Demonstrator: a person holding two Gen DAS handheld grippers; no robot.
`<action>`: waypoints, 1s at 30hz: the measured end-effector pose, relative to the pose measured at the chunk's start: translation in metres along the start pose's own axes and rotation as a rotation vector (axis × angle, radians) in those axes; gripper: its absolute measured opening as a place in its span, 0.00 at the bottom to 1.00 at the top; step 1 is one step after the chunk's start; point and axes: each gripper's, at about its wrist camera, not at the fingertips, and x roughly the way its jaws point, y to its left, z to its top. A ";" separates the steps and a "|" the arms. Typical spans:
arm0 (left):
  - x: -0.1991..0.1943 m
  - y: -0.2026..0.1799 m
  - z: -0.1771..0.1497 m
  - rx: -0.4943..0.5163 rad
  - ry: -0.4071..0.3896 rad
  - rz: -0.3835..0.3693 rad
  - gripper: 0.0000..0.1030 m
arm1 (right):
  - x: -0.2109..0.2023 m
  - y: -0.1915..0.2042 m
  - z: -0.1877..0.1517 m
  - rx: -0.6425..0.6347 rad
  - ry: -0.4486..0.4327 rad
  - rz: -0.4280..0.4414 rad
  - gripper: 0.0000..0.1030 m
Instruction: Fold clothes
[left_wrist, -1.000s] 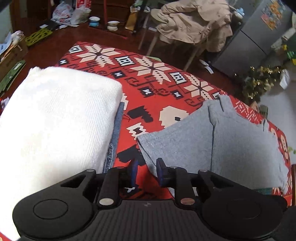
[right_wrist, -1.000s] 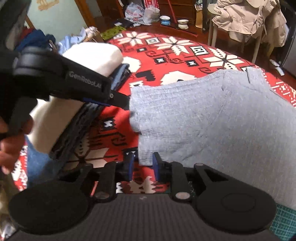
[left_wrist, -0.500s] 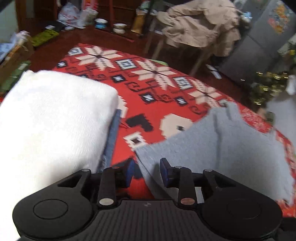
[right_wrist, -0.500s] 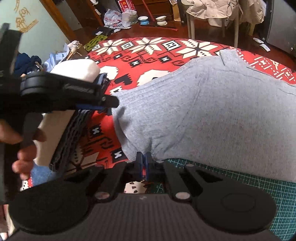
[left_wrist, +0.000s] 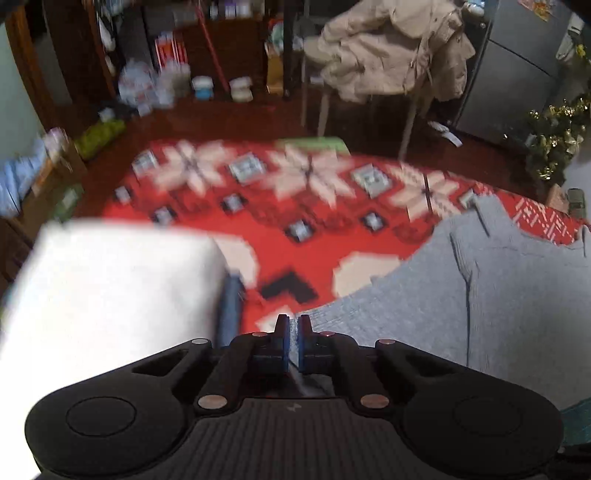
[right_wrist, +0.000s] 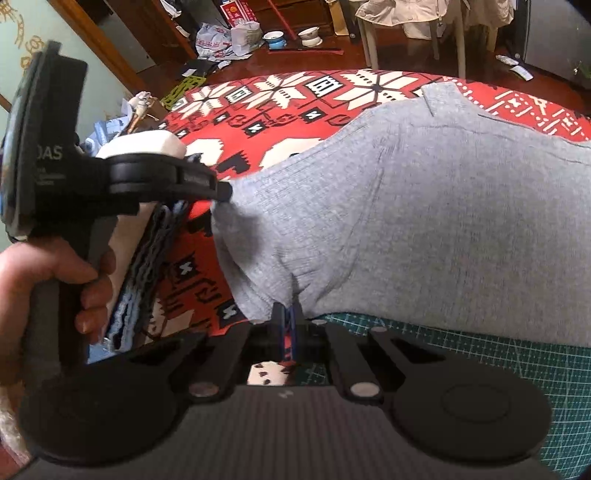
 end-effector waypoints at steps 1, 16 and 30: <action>-0.005 0.001 0.005 0.013 -0.016 0.010 0.05 | -0.002 0.002 0.001 0.001 -0.005 0.015 0.02; 0.016 0.012 0.007 0.090 0.040 0.001 0.05 | 0.022 0.015 -0.002 -0.008 0.051 0.082 0.02; -0.030 -0.008 0.039 0.042 -0.024 -0.081 0.04 | -0.025 -0.016 0.009 0.134 -0.019 0.115 0.02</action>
